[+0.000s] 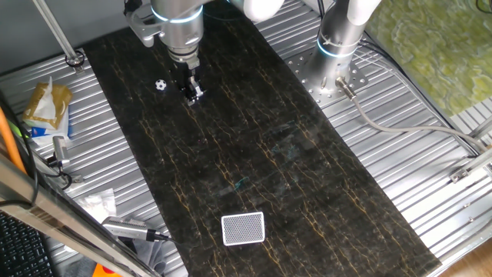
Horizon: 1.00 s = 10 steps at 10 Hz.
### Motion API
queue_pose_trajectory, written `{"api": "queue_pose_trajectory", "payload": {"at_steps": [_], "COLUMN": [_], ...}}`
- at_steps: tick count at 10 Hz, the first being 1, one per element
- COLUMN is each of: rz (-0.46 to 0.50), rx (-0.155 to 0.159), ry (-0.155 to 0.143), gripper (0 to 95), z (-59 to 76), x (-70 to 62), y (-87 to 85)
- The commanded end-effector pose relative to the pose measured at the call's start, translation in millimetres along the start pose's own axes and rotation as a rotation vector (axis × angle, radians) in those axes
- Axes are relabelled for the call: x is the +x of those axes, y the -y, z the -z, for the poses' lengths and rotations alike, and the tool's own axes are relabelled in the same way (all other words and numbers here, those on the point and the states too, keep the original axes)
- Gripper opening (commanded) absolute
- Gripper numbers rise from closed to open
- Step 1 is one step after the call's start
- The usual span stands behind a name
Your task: Push the soccer ball into the goal
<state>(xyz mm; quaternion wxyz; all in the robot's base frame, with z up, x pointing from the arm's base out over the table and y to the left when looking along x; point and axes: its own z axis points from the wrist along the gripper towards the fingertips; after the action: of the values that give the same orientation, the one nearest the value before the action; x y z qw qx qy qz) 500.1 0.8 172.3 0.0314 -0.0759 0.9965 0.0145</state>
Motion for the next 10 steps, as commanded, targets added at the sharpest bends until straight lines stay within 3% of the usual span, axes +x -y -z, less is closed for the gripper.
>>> {"api": "queue_pose_trajectory", "payload": {"at_steps": [1,10], "rz": [0.005,-0.003], "rx": [0.001,-0.005], "ry": [0.0,0.003], "gripper": [0.0,0.0], "z": [2.7,0.0], "x": [1.4,0.9], "y": [-0.9,2.7]}}
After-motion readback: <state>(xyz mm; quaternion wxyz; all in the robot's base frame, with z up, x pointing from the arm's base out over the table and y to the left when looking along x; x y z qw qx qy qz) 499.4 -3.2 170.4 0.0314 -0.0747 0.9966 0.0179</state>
